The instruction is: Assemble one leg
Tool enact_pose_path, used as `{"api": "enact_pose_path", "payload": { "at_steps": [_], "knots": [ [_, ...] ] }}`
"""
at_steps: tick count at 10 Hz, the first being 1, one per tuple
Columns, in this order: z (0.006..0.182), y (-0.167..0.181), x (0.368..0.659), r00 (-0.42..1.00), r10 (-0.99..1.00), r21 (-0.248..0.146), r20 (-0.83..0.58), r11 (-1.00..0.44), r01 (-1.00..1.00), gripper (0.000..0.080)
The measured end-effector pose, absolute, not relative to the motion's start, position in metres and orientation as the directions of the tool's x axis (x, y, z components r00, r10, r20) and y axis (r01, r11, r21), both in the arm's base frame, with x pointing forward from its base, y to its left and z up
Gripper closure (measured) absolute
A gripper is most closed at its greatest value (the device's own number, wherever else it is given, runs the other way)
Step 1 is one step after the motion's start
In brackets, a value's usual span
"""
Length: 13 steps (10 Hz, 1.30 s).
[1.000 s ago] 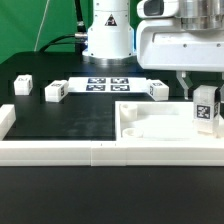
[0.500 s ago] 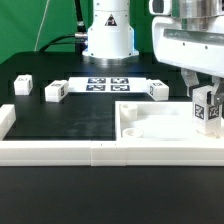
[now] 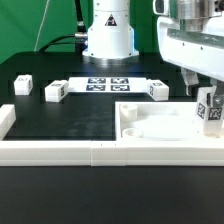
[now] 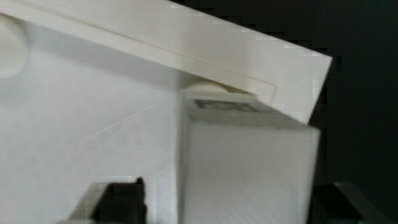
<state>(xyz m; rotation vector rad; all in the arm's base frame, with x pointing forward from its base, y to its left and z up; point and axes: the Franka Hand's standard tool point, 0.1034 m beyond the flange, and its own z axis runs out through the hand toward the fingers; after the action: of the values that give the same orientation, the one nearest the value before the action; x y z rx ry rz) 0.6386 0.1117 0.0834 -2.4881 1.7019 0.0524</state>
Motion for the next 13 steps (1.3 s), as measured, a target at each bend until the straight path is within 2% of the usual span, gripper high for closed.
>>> {"api": "enact_pose_path", "payload": {
  "at_steps": [1,2,4,5,8,11,13],
  "knots": [
    [0.083,0.114,0.638,0.425,-0.900,-0.092,-0.095,-0.417,-0.904,0.0222],
    [0.082,0.116,0.637,0.515,-0.853,-0.100,-0.087,-0.507,-0.856,0.0173],
    [0.082,0.125,0.635,0.727,-0.684,-0.115,-0.059,-0.719,-0.685,0.0154],
    [0.081,0.127,0.635,0.789,-0.612,-0.120,-0.048,-0.781,-0.613,0.0151],
    [0.081,0.130,0.635,0.949,-0.315,-0.092,-0.008,-0.945,-0.314,0.0151],
    [0.083,0.118,0.637,1.000,-0.006,-0.030,0.023,-1.000,-0.005,0.0151],
    [0.082,0.114,0.639,0.987,0.156,-0.013,0.044,-0.988,0.157,0.0151]
  ]
}}
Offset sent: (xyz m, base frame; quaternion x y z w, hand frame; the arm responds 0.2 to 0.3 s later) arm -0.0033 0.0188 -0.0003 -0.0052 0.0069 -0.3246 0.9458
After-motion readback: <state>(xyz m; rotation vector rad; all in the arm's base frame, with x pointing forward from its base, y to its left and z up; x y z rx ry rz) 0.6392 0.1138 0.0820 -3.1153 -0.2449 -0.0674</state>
